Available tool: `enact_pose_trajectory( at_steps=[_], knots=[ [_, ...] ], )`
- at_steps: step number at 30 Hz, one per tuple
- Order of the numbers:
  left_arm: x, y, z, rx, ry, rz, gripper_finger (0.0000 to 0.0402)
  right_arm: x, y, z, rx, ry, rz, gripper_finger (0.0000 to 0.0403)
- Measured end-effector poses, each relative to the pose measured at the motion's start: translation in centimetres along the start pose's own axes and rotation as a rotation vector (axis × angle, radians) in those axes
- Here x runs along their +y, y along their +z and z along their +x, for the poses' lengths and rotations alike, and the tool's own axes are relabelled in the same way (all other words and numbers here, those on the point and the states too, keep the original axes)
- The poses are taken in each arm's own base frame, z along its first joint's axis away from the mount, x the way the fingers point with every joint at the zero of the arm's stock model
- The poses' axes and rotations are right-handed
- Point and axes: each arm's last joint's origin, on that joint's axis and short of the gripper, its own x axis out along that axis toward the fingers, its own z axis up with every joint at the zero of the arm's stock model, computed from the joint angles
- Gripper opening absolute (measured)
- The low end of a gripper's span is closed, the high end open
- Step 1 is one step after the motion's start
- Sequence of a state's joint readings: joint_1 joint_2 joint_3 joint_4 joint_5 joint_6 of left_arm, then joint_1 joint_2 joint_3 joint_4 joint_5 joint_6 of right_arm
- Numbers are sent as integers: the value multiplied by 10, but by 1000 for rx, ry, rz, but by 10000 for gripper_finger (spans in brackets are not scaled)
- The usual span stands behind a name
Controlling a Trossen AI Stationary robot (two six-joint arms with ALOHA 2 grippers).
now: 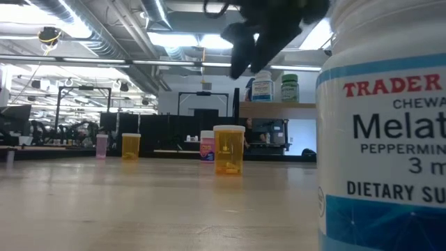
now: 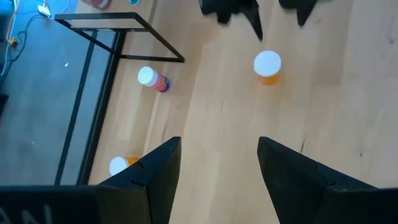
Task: Pick and place medicine bottles onto shelf by color
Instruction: Put the bottom orange medicine bottle on the shelf
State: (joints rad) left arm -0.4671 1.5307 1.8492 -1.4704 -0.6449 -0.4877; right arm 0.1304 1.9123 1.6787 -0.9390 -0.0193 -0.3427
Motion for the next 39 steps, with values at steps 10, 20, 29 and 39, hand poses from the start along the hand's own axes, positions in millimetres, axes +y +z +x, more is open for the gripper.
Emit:
enact_pose_trajectory(
  at_steps=[10,20,29,39],
  knots=[
    [1,-1,0,9,9,9,207,-17,0,20,-13,-17,58,262],
    [1,-1,0,8,9,7,207,-29,-6,35,-5,60,94,262],
    [1,-1,0,8,10,8,207,-30,-6,44,4,65,97,262],
    [1,-1,0,9,10,7,207,-28,-12,54,26,72,136,262]
  ],
)
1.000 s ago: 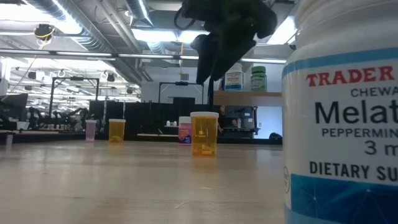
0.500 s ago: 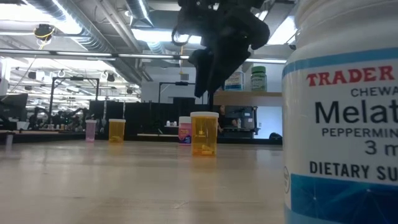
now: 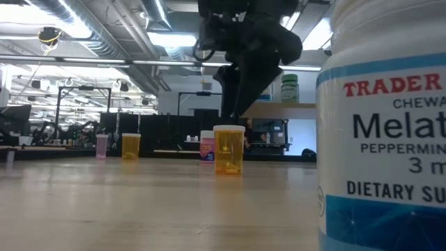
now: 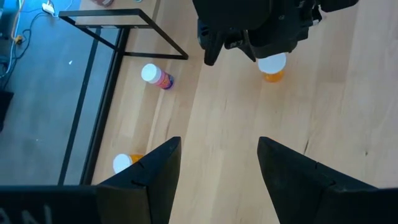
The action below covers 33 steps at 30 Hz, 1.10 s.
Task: Pick and place medicine bottles onto shelf by color
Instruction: Put the bottom orange medicine bottle on the shelf
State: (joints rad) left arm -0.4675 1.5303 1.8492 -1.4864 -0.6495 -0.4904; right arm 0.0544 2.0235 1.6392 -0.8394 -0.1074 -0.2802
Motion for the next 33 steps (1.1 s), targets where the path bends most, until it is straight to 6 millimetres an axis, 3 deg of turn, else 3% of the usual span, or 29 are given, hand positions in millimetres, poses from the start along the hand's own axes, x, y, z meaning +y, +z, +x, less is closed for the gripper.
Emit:
enact_pose_trajectory(
  at_steps=[15,26,33],
  knots=[
    [0,0,0,1,0,0,207,-6,-12,15,2,-15,26,262],
    [0,0,0,1,0,0,207,-7,-9,15,-32,-25,24,262],
    [0,0,0,1,0,0,207,-9,-8,30,-26,-23,24,262]
  ],
)
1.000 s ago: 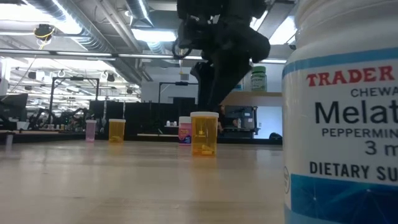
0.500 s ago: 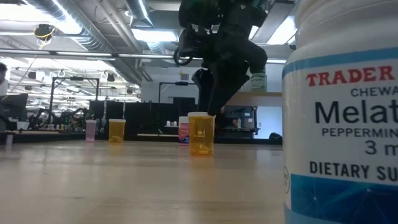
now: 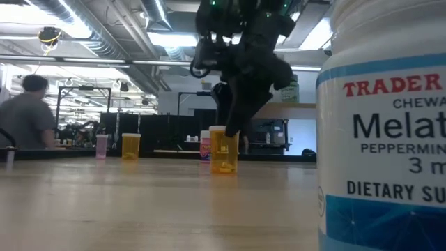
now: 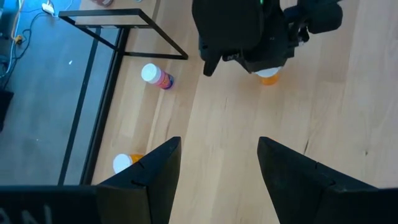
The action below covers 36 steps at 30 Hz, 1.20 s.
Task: Pick and place medicine bottles onto shelf by color
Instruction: Put the bottom orange medicine bottle on the shelf
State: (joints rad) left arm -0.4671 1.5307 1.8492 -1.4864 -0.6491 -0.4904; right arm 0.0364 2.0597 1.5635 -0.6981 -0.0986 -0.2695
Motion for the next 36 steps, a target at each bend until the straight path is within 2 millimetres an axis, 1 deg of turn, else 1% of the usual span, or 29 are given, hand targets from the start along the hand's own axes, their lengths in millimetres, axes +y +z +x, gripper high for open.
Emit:
enact_pose_trajectory(
  at_steps=[3,7,9,14,17,20,24,28,31,33,36],
  knots=[
    [0,0,0,0,-1,0,207,0,-1,8,15,4,0,262],
    [0,0,0,0,0,0,207,-1,-2,11,20,5,0,257],
    [0,0,0,0,0,0,207,-1,-2,11,20,5,-1,246],
    [0,0,0,0,0,0,207,-1,-2,11,19,4,-2,202],
    [0,0,0,0,-1,-2,207,-1,-2,11,20,4,-2,199],
    [0,0,0,0,-1,-5,207,0,-2,6,41,9,0,199],
    [0,0,0,-1,-1,-11,207,1,1,-10,50,11,1,210],
    [0,0,0,0,-1,-15,207,3,1,-27,43,9,-5,203],
    [0,0,0,1,0,-23,207,5,-1,-46,36,-4,-11,199],
    [0,0,0,1,0,-23,207,5,-2,-59,34,-43,-13,199],
    [0,0,0,2,0,-25,207,7,-4,-83,16,-83,-10,206]
  ],
)
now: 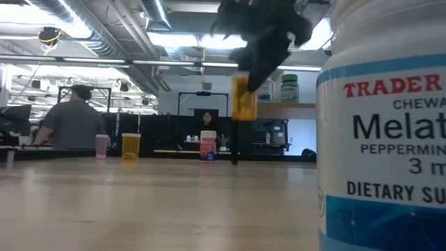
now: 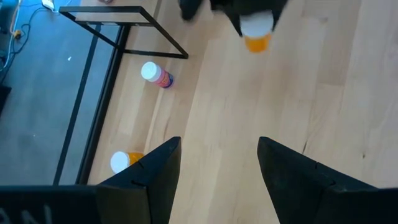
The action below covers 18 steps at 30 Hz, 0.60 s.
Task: Pick and place medicine bottles onto shelf by color
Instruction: Put the bottom orange medicine bottle on the shelf
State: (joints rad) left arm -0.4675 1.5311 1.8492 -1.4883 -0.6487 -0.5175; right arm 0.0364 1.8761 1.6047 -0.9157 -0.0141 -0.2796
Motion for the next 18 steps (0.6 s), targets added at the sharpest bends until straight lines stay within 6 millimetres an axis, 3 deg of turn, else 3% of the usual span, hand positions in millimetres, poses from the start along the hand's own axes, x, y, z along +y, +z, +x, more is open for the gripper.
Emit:
enact_pose_trajectory(
  at_steps=[10,18],
  knots=[
    [0,0,0,0,0,-4,207,-5,-25,-86,-46,-207,72,201],
    [0,0,0,-1,0,-5,207,-30,-62,-146,-130,-285,237,210]
  ],
)
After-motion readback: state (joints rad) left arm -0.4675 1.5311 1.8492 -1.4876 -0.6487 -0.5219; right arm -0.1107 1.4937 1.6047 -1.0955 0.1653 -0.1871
